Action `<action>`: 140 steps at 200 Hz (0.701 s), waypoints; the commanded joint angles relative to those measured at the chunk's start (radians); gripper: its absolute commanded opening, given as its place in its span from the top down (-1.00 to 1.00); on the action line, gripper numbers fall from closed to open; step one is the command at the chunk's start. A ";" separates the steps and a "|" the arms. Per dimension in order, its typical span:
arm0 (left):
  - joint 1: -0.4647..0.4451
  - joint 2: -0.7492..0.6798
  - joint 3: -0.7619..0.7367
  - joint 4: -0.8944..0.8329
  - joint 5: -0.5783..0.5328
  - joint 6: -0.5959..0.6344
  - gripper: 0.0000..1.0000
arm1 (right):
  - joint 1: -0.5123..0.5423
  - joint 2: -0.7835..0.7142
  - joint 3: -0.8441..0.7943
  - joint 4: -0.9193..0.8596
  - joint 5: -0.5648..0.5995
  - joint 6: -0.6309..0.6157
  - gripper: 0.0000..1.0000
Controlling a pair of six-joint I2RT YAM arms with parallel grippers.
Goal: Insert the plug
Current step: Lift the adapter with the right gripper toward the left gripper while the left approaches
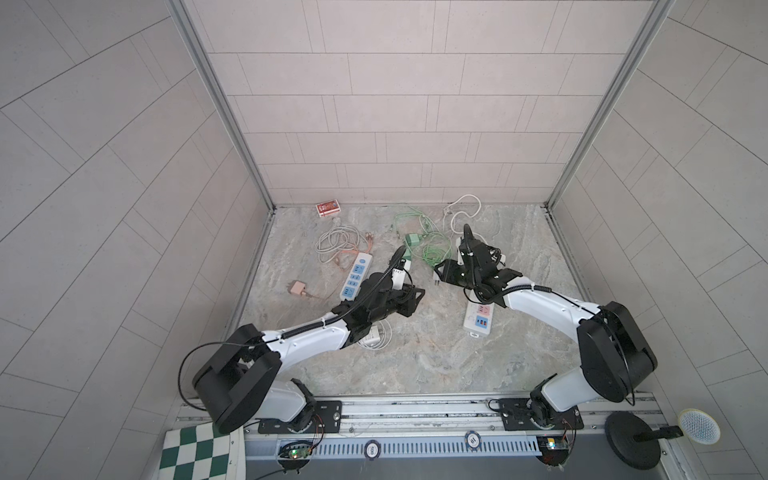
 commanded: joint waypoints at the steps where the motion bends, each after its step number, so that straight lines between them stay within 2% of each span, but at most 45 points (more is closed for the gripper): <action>1: -0.026 0.054 -0.017 0.230 0.011 0.009 0.17 | -0.001 -0.043 -0.014 0.065 -0.064 0.072 0.37; 20: -0.041 0.098 -0.010 0.283 0.008 0.013 0.25 | 0.000 -0.042 -0.007 0.068 -0.104 0.077 0.37; 53: -0.058 0.158 -0.014 0.439 -0.004 -0.024 0.25 | 0.002 -0.039 -0.007 0.045 -0.139 0.064 0.38; 79: -0.062 0.190 0.021 0.422 0.003 -0.027 0.25 | 0.002 -0.061 -0.022 0.040 -0.137 0.050 0.38; 140: -0.061 0.183 0.045 0.366 -0.063 0.009 0.26 | 0.003 -0.110 -0.033 0.021 -0.132 0.032 0.38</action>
